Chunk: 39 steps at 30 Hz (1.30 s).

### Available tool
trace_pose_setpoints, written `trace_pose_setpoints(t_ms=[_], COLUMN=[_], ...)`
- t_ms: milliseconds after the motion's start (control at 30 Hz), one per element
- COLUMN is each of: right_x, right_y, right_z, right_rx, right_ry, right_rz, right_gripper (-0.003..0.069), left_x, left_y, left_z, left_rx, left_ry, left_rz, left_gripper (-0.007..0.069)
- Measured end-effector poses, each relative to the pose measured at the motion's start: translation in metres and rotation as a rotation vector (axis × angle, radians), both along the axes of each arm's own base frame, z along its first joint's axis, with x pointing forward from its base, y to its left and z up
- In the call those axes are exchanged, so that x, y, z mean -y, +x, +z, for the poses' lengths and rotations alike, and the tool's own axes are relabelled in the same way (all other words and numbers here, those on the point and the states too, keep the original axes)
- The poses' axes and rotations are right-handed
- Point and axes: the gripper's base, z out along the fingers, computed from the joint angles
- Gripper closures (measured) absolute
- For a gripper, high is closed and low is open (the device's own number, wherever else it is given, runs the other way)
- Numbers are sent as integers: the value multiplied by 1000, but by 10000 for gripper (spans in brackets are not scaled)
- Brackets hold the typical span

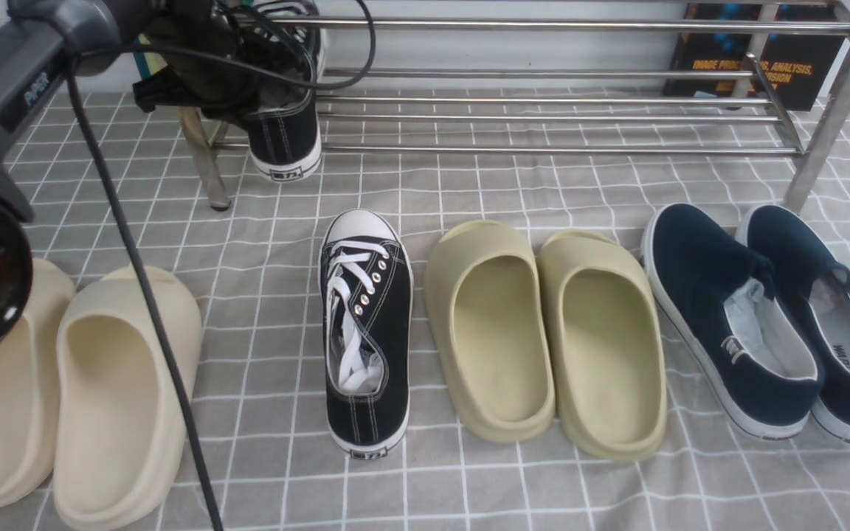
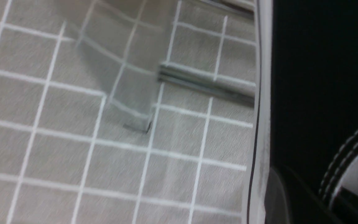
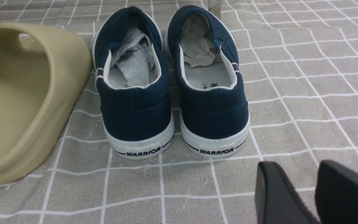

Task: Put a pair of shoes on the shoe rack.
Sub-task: Use the left arm to put a shoe into the shoe rack, then use the left arm to grab the shoe closest to it

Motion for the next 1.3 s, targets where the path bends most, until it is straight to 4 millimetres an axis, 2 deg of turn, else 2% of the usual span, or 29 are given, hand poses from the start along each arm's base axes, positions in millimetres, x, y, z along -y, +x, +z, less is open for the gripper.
trace_pose_setpoints(t_ms=[233, 433, 533, 633, 733, 800, 900, 933, 1033, 1067, 1100, 1133, 1200, 1300], right_x=[0, 0, 0, 0, 0, 0, 0, 0, 0, 0, 0, 0, 0, 0], right_y=[0, 0, 0, 0, 0, 0, 0, 0, 0, 0, 0, 0, 0, 0], right_z=[0, 0, 0, 0, 0, 0, 0, 0, 0, 0, 0, 0, 0, 0], right_rx=[0, 0, 0, 0, 0, 0, 0, 0, 0, 0, 0, 0, 0, 0], right_ry=[0, 0, 0, 0, 0, 0, 0, 0, 0, 0, 0, 0, 0, 0], right_rz=[0, 0, 0, 0, 0, 0, 0, 0, 0, 0, 0, 0, 0, 0], right_gripper=[419, 419, 419, 419, 419, 419, 419, 419, 419, 419, 419, 419, 419, 419], left_x=[5, 5, 5, 5, 5, 3, -2, -5, -10, -10, -13, -14, -14, -7], left_y=[10, 11, 13, 14, 12, 5, -7, -18, -43, -45, -62, -72, -90, -105], left_z=[-18, -21, -19, -14, -8, 4, 25, 44, 82, 84, 104, 114, 129, 140], left_rx=[3, 0, 32, 61, 59, 50, 53, 58, 71, 65, 68, 60, 33, 31], left_ry=[-2, 2, -3, -5, -2, 12, 36, 47, 61, 64, 78, 85, 96, 75], left_rz=[-16, -17, -17, -17, -17, -15, -9, -5, -11, -12, -31, -48, -102, -167], left_gripper=[638, 629, 596, 509, 459, 410, 383, 377, 373, 373, 372, 372, 372, 372])
